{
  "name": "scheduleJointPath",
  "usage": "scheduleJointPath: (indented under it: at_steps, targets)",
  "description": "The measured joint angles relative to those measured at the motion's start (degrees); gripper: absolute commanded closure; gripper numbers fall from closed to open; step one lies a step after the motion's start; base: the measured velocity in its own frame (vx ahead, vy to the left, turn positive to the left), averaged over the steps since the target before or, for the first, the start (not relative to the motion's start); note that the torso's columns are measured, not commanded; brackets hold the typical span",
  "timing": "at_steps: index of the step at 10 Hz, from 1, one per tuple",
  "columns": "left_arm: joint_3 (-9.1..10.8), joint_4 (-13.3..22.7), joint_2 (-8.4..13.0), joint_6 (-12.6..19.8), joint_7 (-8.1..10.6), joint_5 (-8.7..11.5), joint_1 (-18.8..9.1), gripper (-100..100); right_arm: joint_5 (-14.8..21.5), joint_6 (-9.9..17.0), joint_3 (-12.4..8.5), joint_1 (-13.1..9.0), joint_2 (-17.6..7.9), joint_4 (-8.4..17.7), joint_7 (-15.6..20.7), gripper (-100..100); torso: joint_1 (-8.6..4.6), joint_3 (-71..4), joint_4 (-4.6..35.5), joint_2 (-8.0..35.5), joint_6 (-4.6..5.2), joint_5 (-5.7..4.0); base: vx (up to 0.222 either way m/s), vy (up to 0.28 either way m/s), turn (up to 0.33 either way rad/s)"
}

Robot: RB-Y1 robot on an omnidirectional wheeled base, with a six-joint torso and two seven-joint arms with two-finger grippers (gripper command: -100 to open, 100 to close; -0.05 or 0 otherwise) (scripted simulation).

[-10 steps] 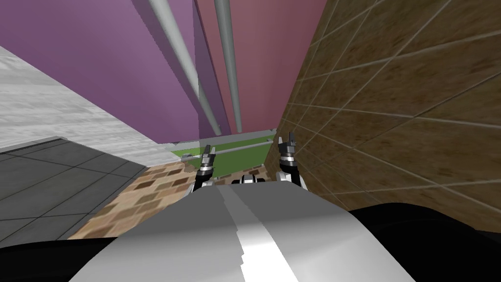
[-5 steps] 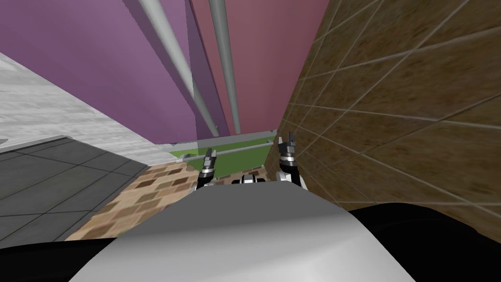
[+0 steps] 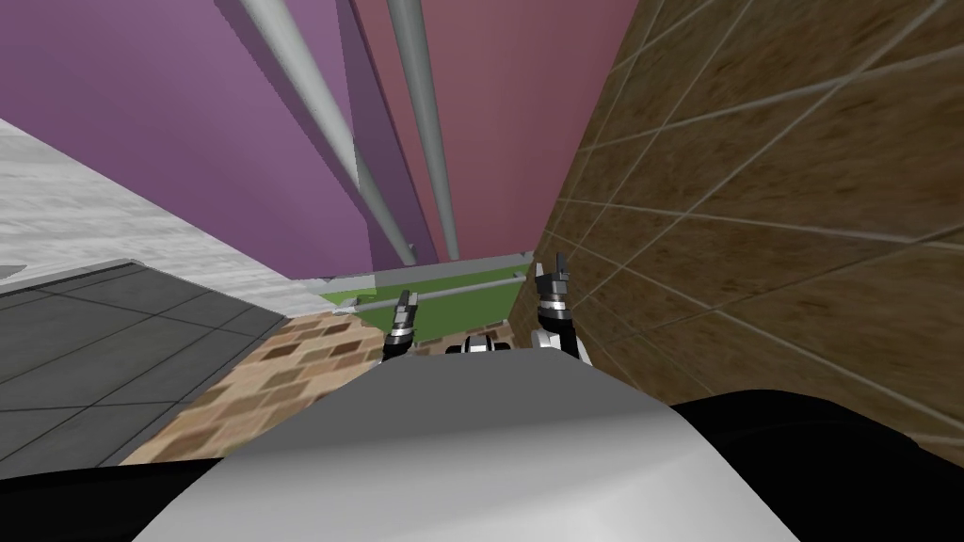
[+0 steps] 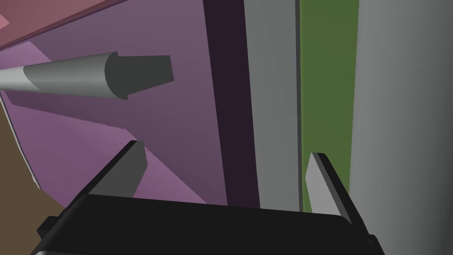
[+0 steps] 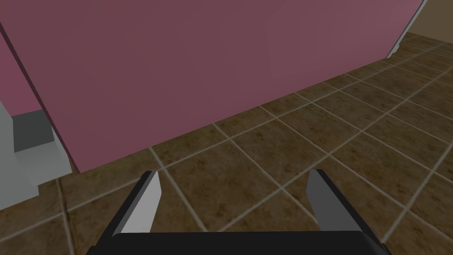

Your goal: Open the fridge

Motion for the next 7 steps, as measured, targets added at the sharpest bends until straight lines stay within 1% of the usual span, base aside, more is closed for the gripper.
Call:
scheduleJointPath:
  at_steps: [3,5,7]
  targets:
    - [0.3,3.4,-0.2,-2.7,-0.22,0.1,-1.0,-100,0.0,0.0,0.0,0.0,0.0,0.0,0.0,0,0.08,-0.1,-0.3,-0.3,0.13,0.23,0.026,-0.025,0.033]
    - [0.59,6.0,-0.5,-5.3,-0.32,0.3,-1.5,-100,0.0,0.0,0.0,0.0,0.0,0.0,0.0,0,0.06,-0.3,-0.6,-0.7,0.24,0.4,0.044,-0.038,0.056]
    - [0.74,7.0,-0.7,-6.1,-0.55,0.4,-1.8,-100,0.0,0.0,0.0,0.0,0.0,0.0,0.0,0,0.14,-0.4,-0.8,-0.8,0.43,0.55,0.016,-0.006,0.011]
